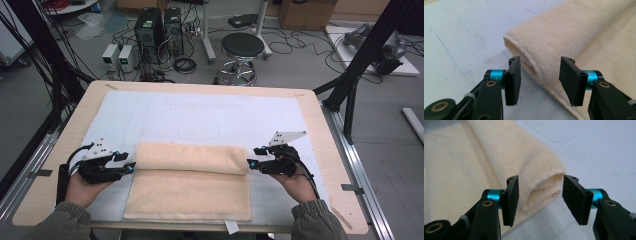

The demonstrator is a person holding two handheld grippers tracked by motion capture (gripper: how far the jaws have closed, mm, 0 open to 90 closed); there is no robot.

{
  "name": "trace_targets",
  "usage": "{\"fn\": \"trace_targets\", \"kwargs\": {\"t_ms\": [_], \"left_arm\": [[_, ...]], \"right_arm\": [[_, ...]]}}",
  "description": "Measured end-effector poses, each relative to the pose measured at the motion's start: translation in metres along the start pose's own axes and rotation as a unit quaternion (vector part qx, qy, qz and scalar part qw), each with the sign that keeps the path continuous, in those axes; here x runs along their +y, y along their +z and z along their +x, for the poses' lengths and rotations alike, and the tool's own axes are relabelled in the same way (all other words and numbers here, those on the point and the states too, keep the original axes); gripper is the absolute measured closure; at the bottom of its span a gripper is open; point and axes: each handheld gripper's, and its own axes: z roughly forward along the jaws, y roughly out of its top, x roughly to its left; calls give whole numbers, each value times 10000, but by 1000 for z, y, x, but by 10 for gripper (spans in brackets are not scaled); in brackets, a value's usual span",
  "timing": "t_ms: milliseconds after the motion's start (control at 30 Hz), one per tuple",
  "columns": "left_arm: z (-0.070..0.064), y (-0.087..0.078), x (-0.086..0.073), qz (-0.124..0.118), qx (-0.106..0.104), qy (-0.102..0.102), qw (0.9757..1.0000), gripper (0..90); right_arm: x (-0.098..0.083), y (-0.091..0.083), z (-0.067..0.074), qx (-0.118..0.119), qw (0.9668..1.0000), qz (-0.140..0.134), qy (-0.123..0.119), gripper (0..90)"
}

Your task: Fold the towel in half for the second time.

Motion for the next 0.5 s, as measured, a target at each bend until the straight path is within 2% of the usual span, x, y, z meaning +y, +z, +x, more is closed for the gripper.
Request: {"fn": "trace_targets", "kwargs": {"t_ms": [200,300,500], "left_arm": [[14,15,21,-51,-18,-113,9999,453],[19,28,23,-20,71,-187,9998,396],[31,49,20,94,-100,-460,9988,360]], "right_arm": [[21,16,-9,-28,10000,1,-36,381],[25,30,-13,36,10000,83,-27,361],[20,52,-24,225,9990,353,148,358]]}}
